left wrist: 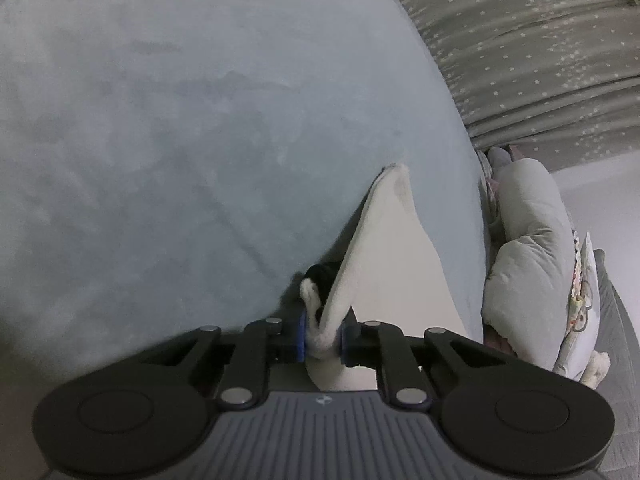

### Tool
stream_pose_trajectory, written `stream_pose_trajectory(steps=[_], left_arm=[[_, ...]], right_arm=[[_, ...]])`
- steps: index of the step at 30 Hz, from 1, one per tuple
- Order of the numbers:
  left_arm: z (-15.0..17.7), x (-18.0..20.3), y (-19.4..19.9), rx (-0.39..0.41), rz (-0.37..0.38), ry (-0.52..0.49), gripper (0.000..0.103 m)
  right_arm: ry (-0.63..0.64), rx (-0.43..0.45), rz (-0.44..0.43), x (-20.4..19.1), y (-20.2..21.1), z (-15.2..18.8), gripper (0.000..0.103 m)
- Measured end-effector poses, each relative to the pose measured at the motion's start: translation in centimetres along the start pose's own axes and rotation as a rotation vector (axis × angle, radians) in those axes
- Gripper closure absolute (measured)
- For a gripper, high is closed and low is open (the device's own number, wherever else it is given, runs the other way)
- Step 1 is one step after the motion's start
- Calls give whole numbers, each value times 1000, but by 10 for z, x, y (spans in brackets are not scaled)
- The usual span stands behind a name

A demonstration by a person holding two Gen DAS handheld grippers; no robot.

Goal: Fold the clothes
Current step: 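Pinch and straighten the folded bundle edge with both grippers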

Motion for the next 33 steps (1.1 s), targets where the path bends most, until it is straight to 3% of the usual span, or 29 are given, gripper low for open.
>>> stream_pose_trajectory(steps=[10, 19, 28, 33], left_arm=[[-5, 20, 41, -51, -10, -71, 91], [17, -3, 81, -121, -15, -120, 91], [33, -33, 84, -143, -26, -190, 88], [35, -38, 82, -150, 26, -264, 84]], right_arm=[[48, -17, -32, -18, 52, 3, 88], [44, -80, -51, 17, 108, 37, 88], [56, -111, -16, 47, 104, 62, 87], [81, -114, -37, 51, 101, 66, 86]])
Point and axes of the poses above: each gripper's, at about its wrist camera, not at the fingertips, and y roughly against the way its jaws point, x to its right, z to its underside, the point moved 8 cm from there along -y, roughly the way its jaws point, and after that the axes turned 9 degrees about x, right-handed, at the moved point
